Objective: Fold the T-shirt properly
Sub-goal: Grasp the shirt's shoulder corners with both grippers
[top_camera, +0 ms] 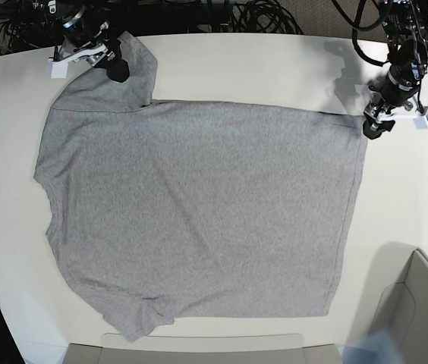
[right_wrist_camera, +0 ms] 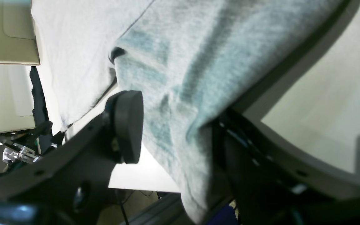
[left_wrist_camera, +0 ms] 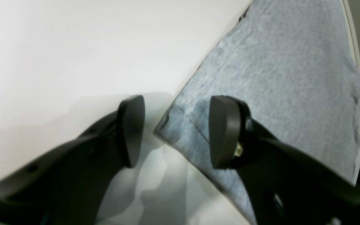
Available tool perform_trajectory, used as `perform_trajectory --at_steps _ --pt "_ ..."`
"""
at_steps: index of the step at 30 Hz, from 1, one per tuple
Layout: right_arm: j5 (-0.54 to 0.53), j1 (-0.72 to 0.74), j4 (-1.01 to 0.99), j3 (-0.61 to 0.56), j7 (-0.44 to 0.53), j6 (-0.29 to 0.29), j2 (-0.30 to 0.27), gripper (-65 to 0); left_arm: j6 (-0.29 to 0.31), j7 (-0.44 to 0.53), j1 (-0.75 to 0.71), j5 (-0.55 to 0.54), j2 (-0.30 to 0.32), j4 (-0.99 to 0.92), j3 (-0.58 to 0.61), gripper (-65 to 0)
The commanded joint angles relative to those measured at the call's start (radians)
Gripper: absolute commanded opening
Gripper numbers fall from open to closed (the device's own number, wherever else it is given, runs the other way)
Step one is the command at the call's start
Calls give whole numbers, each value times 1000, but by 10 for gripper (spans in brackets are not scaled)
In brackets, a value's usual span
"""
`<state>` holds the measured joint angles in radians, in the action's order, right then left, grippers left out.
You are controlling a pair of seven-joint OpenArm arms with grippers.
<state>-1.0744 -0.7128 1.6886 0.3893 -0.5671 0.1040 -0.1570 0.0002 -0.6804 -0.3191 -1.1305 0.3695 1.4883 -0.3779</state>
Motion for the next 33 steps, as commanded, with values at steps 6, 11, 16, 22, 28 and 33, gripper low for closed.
perform_trajectory --at_steps 6,11,16,22,28,33 --pt "33 -9 -2 4 -14 -39 -5 -353 -1 8 33 65 35 -12 99 -315" --pt "35 5 -2 3 -14 -40 -2 -353 -2 9 34 82 32 -13 141 -318" --pt "36 12 1 3 -14 -40 -5 -438 -7 9 33 83 32 -16 139 -400" --pt "38 14 -2 4 -14 -42 -5 -643 -7 -2 33 83 30 -31 141 -597" --pt "40 -6 17 44 -12 -42 -6 -650 -2 6 27 80 32 -31 132 -650" --pt "40 -55 87 116 -14 -40 -5 -650 -2 11 -22 82 30 13 101 -650"
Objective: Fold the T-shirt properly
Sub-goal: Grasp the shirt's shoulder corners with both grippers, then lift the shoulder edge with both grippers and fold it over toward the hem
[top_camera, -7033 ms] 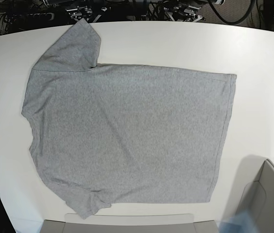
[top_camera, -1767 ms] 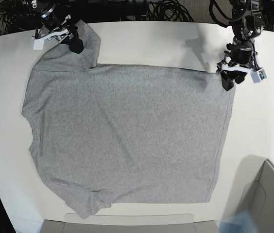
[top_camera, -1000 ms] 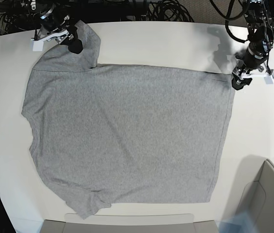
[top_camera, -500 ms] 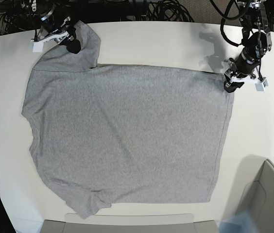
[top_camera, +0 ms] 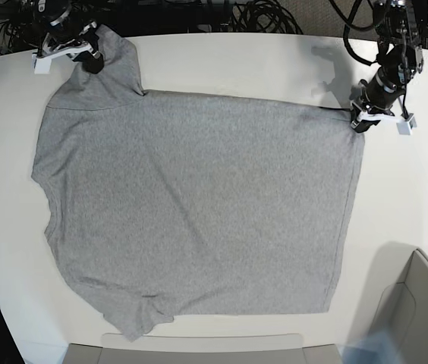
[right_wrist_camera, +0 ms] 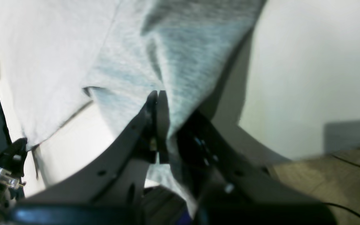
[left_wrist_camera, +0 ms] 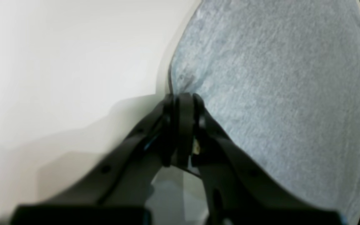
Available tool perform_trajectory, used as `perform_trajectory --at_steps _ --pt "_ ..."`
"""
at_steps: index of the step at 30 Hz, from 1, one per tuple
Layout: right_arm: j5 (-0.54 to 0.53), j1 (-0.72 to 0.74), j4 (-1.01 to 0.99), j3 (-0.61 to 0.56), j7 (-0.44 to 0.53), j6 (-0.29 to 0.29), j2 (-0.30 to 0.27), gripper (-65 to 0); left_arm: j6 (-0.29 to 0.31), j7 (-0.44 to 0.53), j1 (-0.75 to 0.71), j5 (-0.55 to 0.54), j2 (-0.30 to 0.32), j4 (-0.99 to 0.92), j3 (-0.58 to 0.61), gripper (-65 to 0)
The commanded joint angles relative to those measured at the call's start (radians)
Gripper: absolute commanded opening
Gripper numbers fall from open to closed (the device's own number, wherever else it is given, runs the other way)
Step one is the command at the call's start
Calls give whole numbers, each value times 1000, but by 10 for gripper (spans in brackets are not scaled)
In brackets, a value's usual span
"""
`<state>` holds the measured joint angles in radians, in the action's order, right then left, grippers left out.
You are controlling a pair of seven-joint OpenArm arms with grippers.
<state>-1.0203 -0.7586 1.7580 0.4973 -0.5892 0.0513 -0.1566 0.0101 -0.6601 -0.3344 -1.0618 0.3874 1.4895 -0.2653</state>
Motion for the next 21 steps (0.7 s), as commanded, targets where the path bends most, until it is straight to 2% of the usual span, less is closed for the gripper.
perform_trajectory --at_steps 1,5,11,15,17,21 --pt "-15 -16 36 27 8 12 -5 -650 -12 -10 -22 13 6 27 -27 -650" --pt "-15 -55 93 91 4 12 -5 -650 -17 -22 -67 13 -8 78 -105 -650" --pt "-13 -115 145 154 4 12 -5 -650 -19 -13 -182 12 -20 138 -160 -650" --pt "74 -121 182 172 4 12 -5 -650 -20 -13 -239 13 -72 222 -220 -650" --pt "119 -120 205 169 7 12 -4 -650 -20 -16 -251 15 -78 257 -233 -650" --pt "125 -92 231 166 2 12 -5 -650 -22 -23 -246 15 -77 271 -234 -650"
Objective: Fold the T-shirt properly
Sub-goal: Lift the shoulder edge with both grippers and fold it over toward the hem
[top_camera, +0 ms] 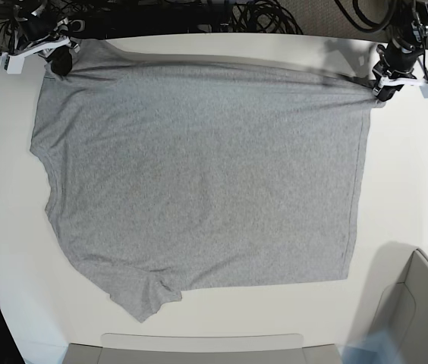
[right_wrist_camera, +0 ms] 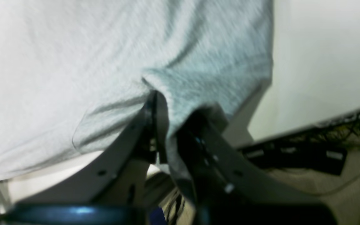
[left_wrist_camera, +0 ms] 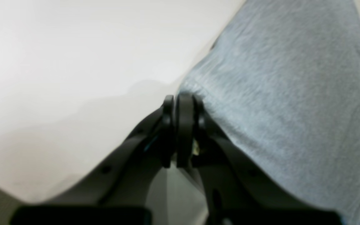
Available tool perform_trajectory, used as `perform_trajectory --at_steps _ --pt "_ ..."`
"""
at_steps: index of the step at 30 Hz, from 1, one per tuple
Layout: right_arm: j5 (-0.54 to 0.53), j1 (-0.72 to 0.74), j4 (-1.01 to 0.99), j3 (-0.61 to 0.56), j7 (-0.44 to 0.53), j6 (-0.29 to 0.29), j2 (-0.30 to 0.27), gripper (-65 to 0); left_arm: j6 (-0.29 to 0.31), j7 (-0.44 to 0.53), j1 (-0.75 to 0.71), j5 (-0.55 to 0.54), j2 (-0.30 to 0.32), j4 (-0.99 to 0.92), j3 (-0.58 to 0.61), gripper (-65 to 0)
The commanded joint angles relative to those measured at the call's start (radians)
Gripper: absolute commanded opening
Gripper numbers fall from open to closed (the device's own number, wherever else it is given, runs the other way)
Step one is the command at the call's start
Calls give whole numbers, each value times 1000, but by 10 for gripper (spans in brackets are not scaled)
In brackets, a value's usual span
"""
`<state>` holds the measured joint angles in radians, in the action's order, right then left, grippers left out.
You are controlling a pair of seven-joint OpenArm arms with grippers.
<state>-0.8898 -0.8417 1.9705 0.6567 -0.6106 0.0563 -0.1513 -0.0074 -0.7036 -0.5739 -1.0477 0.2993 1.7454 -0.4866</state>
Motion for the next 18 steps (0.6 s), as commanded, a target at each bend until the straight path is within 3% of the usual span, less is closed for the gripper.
perform_trajectory --at_steps 1,7,10,14,18 --pt "-4 2 20 7 24 7 -11 -650 -4 20 -7 1 11 15 -13 -650" --pt "-2 60 20 2 19 6 -40 -650 -4 19 41 2 13 15 -7 -650" --pt "25 103 20 -19 -32 1 -66 -650 -9 8 71 2 13 15 -5 -650" --pt "120 193 20 -19 -91 1 -61 -650 -119 -77 150 2 13 15 -5 -650" --pt "168 275 19 -38 -137 3 -60 -650 -145 -113 220 2 10 14 -4 -650"
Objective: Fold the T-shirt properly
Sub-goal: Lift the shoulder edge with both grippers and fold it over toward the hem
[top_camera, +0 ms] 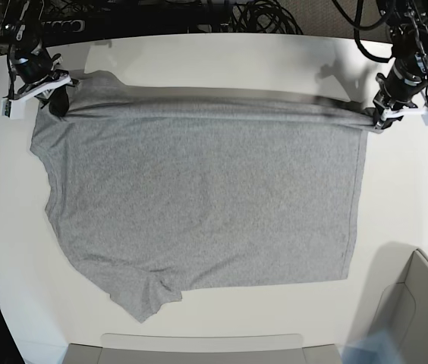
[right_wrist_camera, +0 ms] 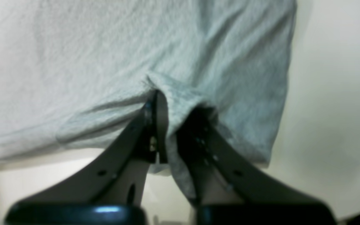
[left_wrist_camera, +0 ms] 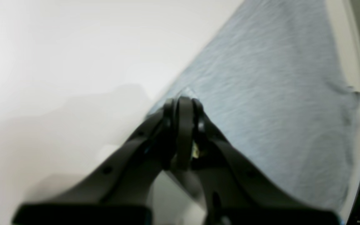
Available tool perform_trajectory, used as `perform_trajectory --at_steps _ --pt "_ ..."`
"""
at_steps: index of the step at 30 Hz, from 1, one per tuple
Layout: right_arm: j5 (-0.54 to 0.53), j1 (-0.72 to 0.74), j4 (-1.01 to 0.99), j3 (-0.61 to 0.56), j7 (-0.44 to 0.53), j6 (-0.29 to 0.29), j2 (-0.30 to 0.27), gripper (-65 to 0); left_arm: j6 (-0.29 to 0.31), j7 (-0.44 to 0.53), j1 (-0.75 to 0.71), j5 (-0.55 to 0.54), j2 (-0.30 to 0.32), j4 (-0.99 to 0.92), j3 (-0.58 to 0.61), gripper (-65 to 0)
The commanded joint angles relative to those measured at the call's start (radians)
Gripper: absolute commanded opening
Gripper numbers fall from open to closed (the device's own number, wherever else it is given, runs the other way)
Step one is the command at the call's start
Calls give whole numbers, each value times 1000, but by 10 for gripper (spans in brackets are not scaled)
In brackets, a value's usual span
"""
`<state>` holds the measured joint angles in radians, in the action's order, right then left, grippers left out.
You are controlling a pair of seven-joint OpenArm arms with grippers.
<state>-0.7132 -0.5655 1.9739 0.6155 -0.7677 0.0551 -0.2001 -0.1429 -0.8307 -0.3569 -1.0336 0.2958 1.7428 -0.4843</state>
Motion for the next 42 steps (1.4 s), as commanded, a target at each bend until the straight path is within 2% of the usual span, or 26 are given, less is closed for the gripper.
perform_trajectory --at_steps 1,4,9,13,23,35,38,42 --pt "5 17 15 -6 9 4 -14 -650 -10 11 23 -11 13 12 -6 -650" --pt "71 66 14 -41 -9 4 -14 -650 -10 11 58 -1 13 -31 -4 -650" --pt "178 152 -25 -85 -9 4 -15 -650 -10 23 124 92 12 -111 74 -650" --pt "182 215 -74 -88 -9 4 -15 -650 -10 24 157 128 10 -113 91 -650" --pt "214 342 -175 -116 -9 4 -34 -650 -10 24 236 131 12 -122 92 -650" --pt "303 525 -338 -214 -2 5 -42 -650 -10 67 413 131 13 -333 95 -650" --pt "338 562 -388 -245 49 5 -40 -650 -10 67 439 146 15 -353 95 -650" --pt "387 603 -477 -305 124 5 -54 -650 -4 67 485 218 9 -399 95 -650"
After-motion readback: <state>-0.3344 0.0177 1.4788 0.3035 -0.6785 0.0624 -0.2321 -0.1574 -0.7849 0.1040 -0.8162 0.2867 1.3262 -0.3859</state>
